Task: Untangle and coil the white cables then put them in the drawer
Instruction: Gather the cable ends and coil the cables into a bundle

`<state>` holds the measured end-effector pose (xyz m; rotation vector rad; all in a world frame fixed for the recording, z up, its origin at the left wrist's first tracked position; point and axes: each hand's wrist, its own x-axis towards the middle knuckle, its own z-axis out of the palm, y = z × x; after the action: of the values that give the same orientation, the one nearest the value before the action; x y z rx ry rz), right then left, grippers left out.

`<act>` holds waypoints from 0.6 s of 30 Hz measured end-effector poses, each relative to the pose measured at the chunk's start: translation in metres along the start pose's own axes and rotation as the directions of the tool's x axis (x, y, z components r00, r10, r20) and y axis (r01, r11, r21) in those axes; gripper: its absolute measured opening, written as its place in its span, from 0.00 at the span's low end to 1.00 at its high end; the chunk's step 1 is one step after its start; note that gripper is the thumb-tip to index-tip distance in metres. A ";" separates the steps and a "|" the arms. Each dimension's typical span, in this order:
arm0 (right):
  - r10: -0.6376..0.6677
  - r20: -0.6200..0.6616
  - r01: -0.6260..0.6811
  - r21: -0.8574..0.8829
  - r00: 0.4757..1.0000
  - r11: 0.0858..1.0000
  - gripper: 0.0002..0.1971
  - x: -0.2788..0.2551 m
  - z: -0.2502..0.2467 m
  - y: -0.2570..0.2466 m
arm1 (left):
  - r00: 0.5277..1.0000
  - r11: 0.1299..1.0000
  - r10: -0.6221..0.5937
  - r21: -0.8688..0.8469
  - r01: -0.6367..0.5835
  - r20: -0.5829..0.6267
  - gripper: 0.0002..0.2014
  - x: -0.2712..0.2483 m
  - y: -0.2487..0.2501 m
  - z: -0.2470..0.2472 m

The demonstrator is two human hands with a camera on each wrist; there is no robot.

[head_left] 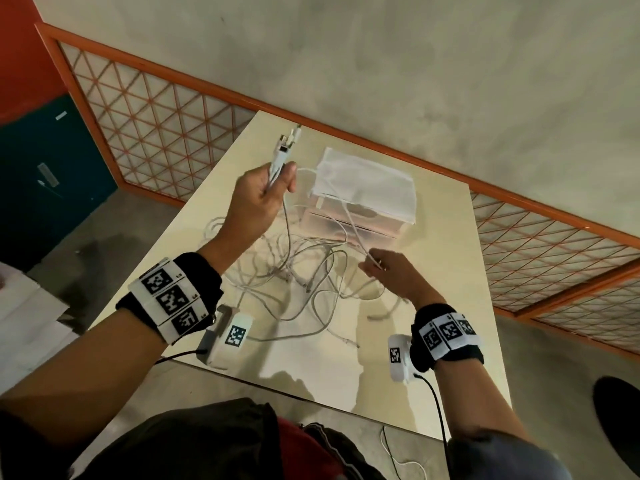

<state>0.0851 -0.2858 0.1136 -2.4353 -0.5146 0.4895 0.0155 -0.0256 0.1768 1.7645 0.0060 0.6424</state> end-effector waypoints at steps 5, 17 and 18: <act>0.089 -0.016 -0.088 0.030 0.996 0.996 0.17 -0.008 0.011 0.036 | 0.997 0.995 -0.019 0.097 0.026 -0.068 0.16 0.006 -0.005 -0.007; 0.287 0.411 -0.295 -0.045 0.866 0.955 0.03 -0.028 0.029 0.046 | 0.966 0.800 -0.239 0.584 0.139 0.097 0.16 -0.021 -0.040 0.012; 0.282 0.442 -0.254 -0.124 0.852 0.959 0.05 -0.032 0.033 0.050 | 0.971 0.792 -0.228 0.593 0.142 0.072 0.15 -0.021 -0.040 0.011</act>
<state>0.0554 -0.3227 0.0649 -2.4605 -0.3767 1.2022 0.0153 -0.0307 0.1299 2.3709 0.3107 0.3855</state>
